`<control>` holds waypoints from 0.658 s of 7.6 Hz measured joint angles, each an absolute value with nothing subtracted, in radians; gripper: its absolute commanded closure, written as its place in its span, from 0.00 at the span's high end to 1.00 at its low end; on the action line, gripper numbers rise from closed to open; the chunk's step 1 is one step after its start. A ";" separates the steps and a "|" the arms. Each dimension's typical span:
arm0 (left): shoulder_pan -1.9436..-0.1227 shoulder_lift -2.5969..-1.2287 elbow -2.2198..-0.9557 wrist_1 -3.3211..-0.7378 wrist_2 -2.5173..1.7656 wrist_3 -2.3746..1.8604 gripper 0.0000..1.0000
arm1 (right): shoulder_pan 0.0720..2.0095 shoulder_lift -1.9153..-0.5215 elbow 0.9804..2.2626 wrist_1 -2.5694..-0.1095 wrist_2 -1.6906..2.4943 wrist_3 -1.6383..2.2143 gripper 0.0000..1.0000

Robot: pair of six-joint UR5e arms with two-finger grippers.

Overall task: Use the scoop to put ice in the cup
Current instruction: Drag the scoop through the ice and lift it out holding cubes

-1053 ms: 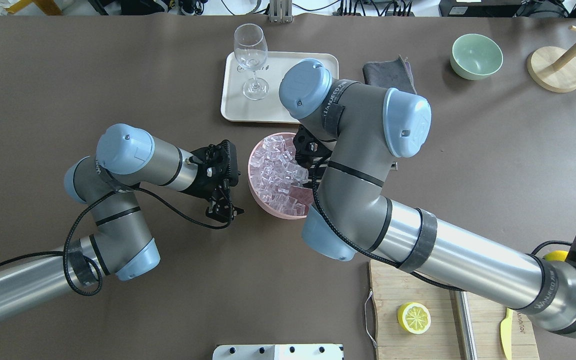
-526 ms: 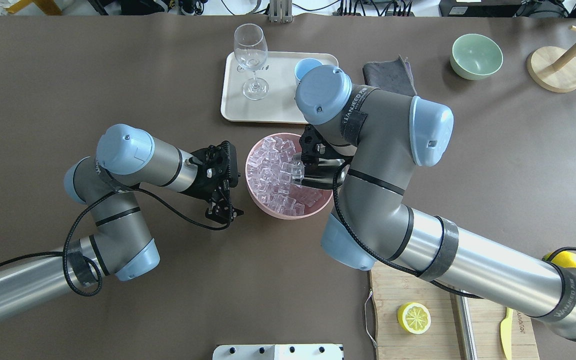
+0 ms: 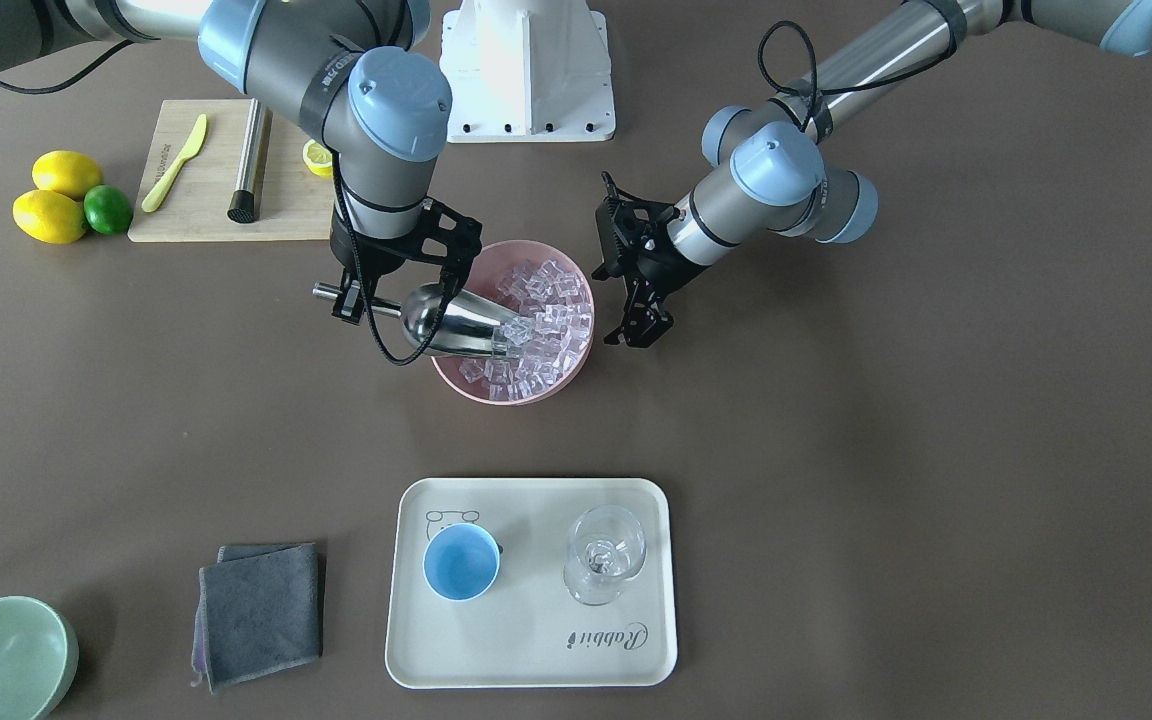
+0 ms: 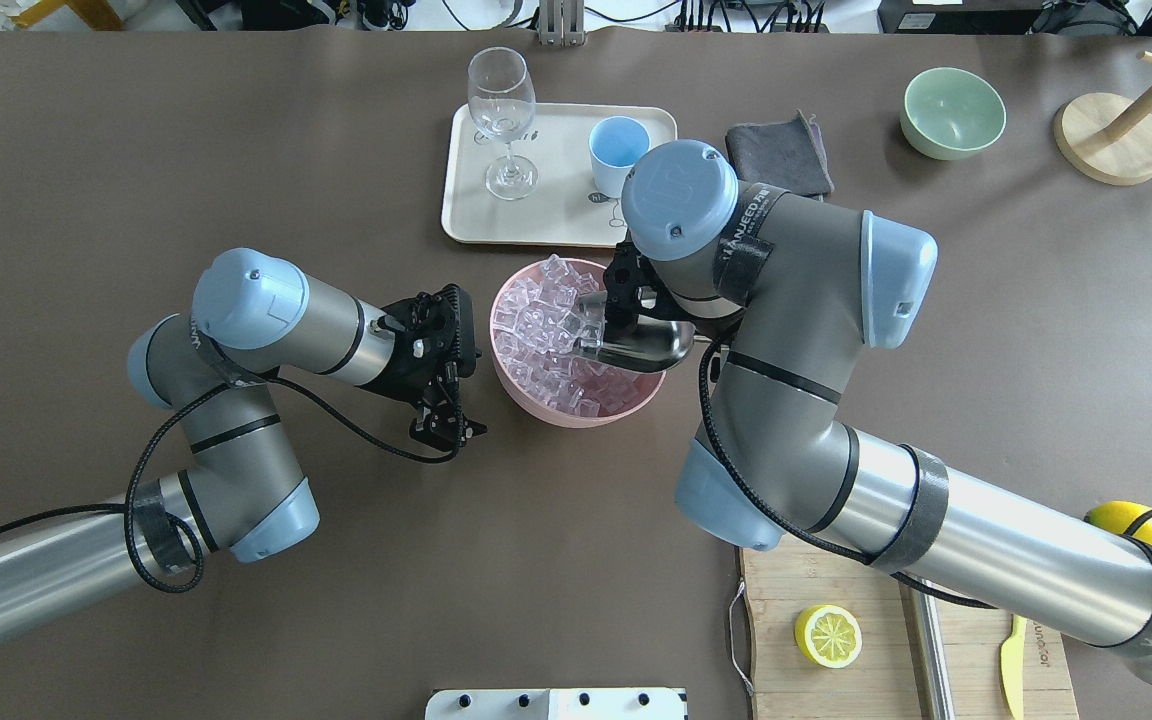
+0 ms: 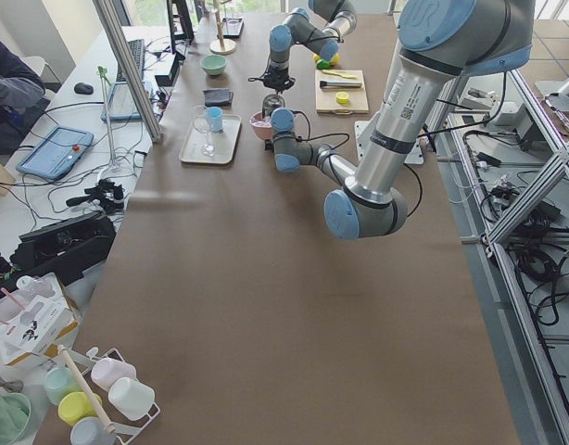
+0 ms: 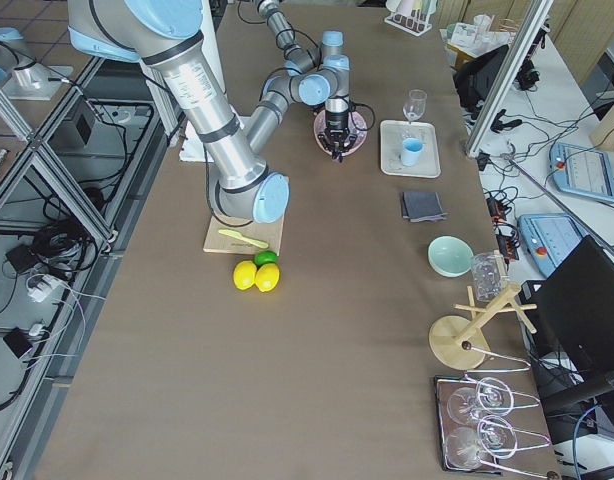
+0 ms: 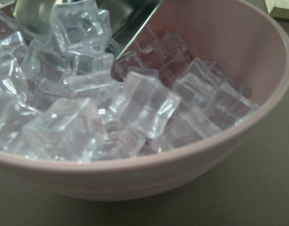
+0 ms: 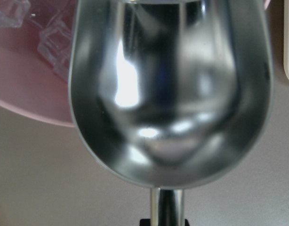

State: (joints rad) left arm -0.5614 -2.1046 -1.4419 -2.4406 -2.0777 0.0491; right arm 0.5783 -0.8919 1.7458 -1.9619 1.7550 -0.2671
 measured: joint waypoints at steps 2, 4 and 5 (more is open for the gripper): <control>-0.561 -2.105 -1.442 -2.440 -2.082 0.049 0.98 | 0.578 -0.933 1.793 -1.930 1.756 -0.260 0.00; -0.561 -2.105 -1.442 -2.439 -2.085 0.049 0.98 | 0.577 -0.975 1.850 -1.912 1.756 -0.259 0.00; -0.561 -2.105 -1.442 -2.439 -2.086 0.049 0.98 | 0.577 -0.989 1.868 -1.894 1.756 -0.259 0.00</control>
State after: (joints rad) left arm -0.5614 -2.1046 -1.4419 -2.4392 -2.0857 0.0491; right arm 0.5770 -0.9890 1.8679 -1.8941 1.7564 -0.2593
